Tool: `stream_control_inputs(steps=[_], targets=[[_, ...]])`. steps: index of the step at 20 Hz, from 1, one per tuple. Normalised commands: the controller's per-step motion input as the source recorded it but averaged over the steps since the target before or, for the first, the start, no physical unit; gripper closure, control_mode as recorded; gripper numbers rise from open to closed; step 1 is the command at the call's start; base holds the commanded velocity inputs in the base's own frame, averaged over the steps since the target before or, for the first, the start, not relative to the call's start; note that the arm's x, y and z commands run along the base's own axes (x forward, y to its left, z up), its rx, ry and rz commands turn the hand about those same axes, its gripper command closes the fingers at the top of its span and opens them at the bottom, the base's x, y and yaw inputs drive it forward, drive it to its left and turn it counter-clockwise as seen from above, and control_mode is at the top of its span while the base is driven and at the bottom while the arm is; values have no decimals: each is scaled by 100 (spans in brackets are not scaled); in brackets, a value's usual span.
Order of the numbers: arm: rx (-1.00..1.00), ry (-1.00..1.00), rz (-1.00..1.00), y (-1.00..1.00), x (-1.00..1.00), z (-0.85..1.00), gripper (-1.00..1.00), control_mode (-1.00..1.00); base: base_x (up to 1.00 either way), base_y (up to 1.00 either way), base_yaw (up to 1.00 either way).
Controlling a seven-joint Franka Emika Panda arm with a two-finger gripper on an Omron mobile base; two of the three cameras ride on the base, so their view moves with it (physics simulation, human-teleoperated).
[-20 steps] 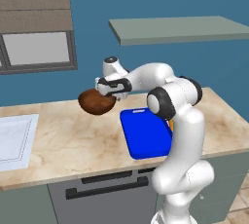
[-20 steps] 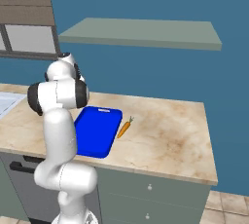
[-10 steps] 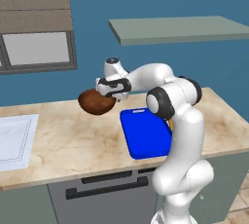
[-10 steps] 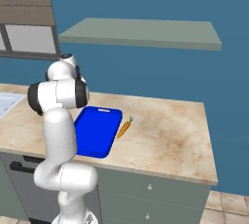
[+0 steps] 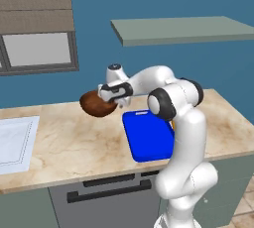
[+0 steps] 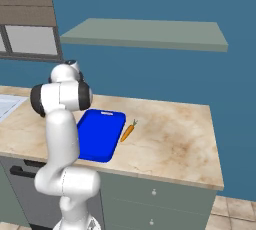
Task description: Place the two vegetables and bowl onto the tray for setting up a vegetable dip station.
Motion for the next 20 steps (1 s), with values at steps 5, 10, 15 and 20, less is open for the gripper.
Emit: stream_control_inputs(steps=[5, 10, 15, 20], targets=[[0, 0, 0, 0, 0, -30, -100, -100, 0, 0, 0], [0, 0, 0, 0, 0, -3, -100, -100, 0, 0, 0], [0, 0, 0, 0, 0, 0, 100, -100, 0, 0, 0], [0, 0, 0, 0, 0, 1, 100, -100, 0, 0, 0]])
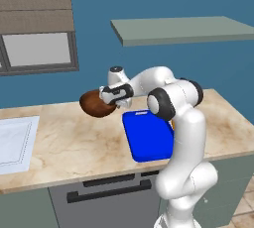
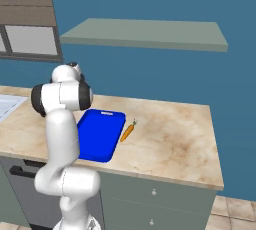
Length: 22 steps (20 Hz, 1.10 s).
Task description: Place the two vegetables and bowl onto the tray for setting up a vegetable dip station.
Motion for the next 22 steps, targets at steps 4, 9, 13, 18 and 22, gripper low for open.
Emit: stream_control_inputs(steps=[4, 9, 13, 18, 22], targets=[[0, -5, 0, -18, -29, 34, 100, -100, 0, 0, 0], [1, -5, 0, -41, -28, 51, 100, -100, 0, 0, 0], [0, -3, 0, -47, -52, 26, 100, -100, 0, 0, 0], [1, 0, 0, -56, -70, 7, 100, -100, 0, 0, 0], [0, 10, 0, -66, -56, -5, 100, -100, 0, 0, 0]])
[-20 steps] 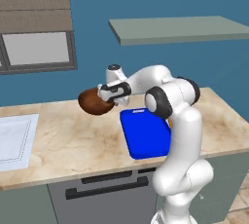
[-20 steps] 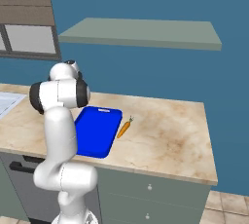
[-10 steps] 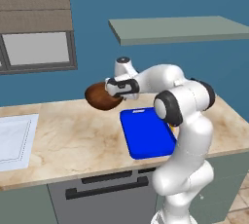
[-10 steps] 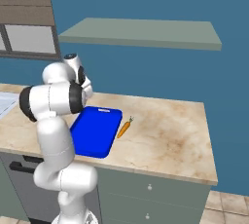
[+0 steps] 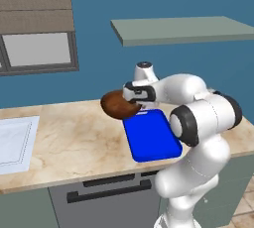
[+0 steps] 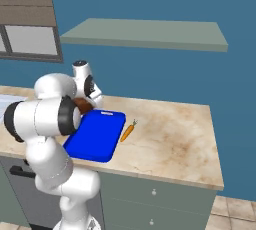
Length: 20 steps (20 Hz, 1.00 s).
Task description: Place the two vegetables and bowl onto the tray for setting up a vegetable dip station.
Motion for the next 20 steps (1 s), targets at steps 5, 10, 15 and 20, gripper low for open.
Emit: stream_control_inputs(steps=[5, 10, 15, 20], targets=[[0, 14, 0, -79, 0, -29, 100, -100, 0, 0, 0], [1, 8, 0, -56, 17, -31, 100, -100, 0, 0, 0], [1, 10, 4, -41, 4, -17, 100, -100, 0, 0, 0], [0, 0, 3, -38, 10, -12, 100, -100, 0, 0, 0]])
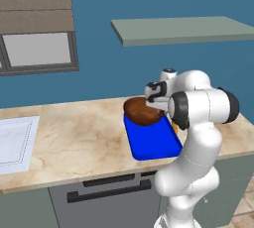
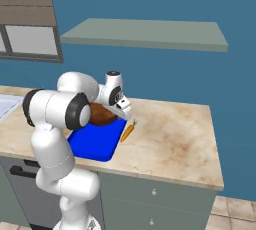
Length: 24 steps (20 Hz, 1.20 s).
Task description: Place the two vegetables and bowl onto the tray for setting up a vegetable dip station.
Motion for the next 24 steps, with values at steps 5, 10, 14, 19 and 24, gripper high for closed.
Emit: stream_control_inputs(steps=[5, 10, 14, 19, 24], targets=[[0, -1, 1, -11, 3, -2, 100, -100, 0, 0, 0], [0, 0, 0, 0, 0, 0, -100, -100, 0, 0, 0], [0, 0, 0, 0, 0, 0, -100, -100, 0, 0, 0], [-2, 0, 0, -4, -1, 14, -100, -100, 0, 0, 0], [-3, -4, 0, -15, -26, 42, -100, -100, 0, 0, 0]])
